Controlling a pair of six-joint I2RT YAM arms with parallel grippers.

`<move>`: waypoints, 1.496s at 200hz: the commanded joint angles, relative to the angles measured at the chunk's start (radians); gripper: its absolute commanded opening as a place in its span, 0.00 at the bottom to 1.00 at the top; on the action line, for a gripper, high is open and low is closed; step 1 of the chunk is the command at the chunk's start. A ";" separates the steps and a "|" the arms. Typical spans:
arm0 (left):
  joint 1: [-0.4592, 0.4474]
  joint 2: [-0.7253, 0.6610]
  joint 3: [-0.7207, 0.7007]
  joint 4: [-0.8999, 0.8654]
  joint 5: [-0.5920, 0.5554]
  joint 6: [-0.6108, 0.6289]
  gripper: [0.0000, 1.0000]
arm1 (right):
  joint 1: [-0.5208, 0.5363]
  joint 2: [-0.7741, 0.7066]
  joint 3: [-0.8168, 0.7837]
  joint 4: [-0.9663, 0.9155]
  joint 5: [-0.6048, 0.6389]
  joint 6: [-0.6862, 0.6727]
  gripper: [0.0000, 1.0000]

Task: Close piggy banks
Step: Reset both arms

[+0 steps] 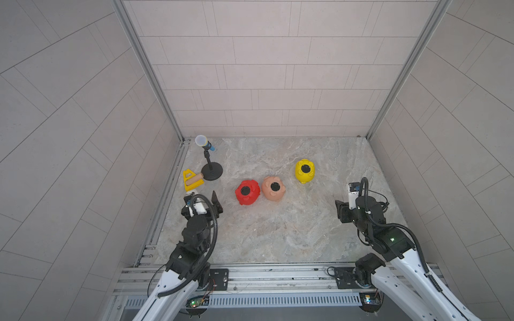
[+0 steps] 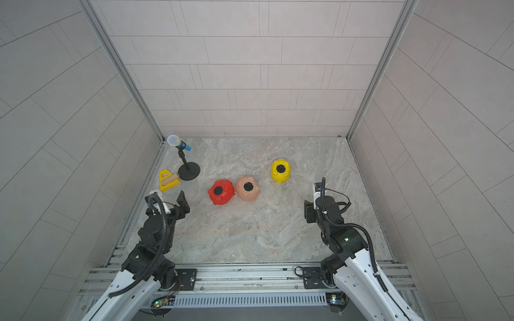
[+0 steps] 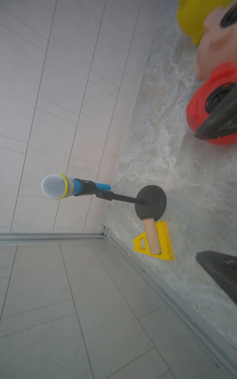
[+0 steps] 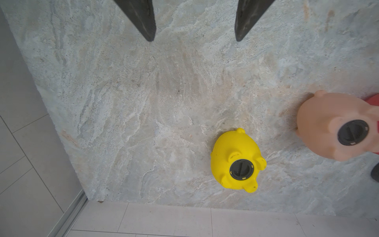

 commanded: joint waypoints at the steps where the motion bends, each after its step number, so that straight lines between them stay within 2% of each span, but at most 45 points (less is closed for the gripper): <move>1: 0.001 0.085 -0.044 0.196 -0.106 0.180 0.91 | -0.003 -0.022 -0.053 0.155 0.074 -0.009 0.64; 17: 0.009 0.155 -0.099 0.341 -0.123 0.217 0.93 | -0.006 -0.025 -0.100 0.234 0.127 -0.067 0.66; 37: 0.043 0.288 -0.150 0.528 -0.076 0.285 0.96 | -0.029 -0.016 -0.166 0.343 0.179 -0.118 0.74; 54: 0.108 0.419 -0.136 0.583 0.012 0.236 0.97 | -0.045 0.001 -0.213 0.468 0.176 -0.192 0.74; 66: 0.185 0.545 -0.118 0.622 0.091 0.182 0.97 | -0.076 0.039 -0.300 0.657 0.165 -0.239 0.74; 74: 0.242 0.626 -0.101 0.658 0.145 0.153 0.98 | -0.116 0.082 -0.351 0.766 0.145 -0.221 0.74; 87: 0.293 0.757 -0.079 0.777 0.209 0.136 0.97 | -0.203 0.184 -0.403 0.947 0.096 -0.177 0.75; 93: 0.310 0.809 -0.070 0.836 0.244 0.136 0.97 | -0.237 0.228 -0.380 0.944 0.089 -0.159 0.75; 102: 0.333 0.893 -0.053 0.911 0.304 0.138 0.97 | -0.262 0.296 -0.339 0.934 0.087 -0.163 0.75; 116: 0.348 0.993 -0.046 1.037 0.337 0.183 0.95 | -0.282 0.449 -0.328 1.099 0.107 -0.172 0.75; 143: 0.387 1.107 0.017 1.025 0.365 0.162 0.95 | -0.290 0.662 -0.293 1.327 0.114 -0.211 0.76; 159: 0.415 1.211 0.028 1.122 0.409 0.153 0.94 | -0.295 0.767 -0.296 1.485 0.118 -0.226 0.76; 170: 0.419 1.227 0.035 1.122 0.423 0.151 0.94 | -0.311 0.860 -0.302 1.578 0.113 -0.207 0.76; 188: 0.421 1.235 0.070 1.055 0.460 0.162 0.94 | -0.312 1.098 -0.313 1.889 0.112 -0.218 0.75; 196: 0.421 1.242 0.105 1.016 0.488 0.176 0.94 | -0.295 1.038 -0.277 1.747 0.104 -0.240 0.76; 204: 0.420 1.230 0.155 0.904 0.511 0.183 0.94 | -0.294 0.971 -0.216 1.533 0.080 -0.242 0.74; 210: 0.422 1.231 0.198 0.824 0.517 0.193 0.94 | -0.296 0.971 -0.171 1.442 0.079 -0.241 0.73; 217: 0.422 1.226 0.199 0.797 0.517 0.183 0.94 | -0.297 1.018 -0.152 1.474 0.081 -0.241 0.72; 223: 0.422 1.231 0.199 0.808 0.519 0.188 1.00 | -0.296 1.041 -0.156 1.525 0.079 -0.250 0.72; 240: 0.421 1.235 0.195 0.821 0.517 0.191 1.00 | -0.301 0.999 -0.115 1.370 0.087 -0.230 0.72; 252: 0.422 1.240 0.189 0.844 0.515 0.192 1.00 | -0.301 1.012 -0.116 1.394 0.094 -0.224 0.72; 254: 0.422 1.239 0.188 0.846 0.514 0.193 1.00 | -0.301 1.018 -0.119 1.408 0.094 -0.227 0.75; 256: 0.421 1.237 0.187 0.846 0.512 0.194 1.00 | -0.301 1.024 -0.123 1.427 0.093 -0.230 0.90; 257: 0.420 1.236 0.187 0.845 0.511 0.195 1.00 | -0.301 1.026 -0.125 1.436 0.093 -0.232 0.95; 260: 0.417 1.233 0.185 0.841 0.508 0.197 1.00 | -0.300 1.031 -0.130 1.456 0.094 -0.236 0.99; 299: 0.398 1.232 0.178 0.857 0.474 0.206 1.00 | -0.295 1.015 -0.128 1.427 0.051 -0.257 1.00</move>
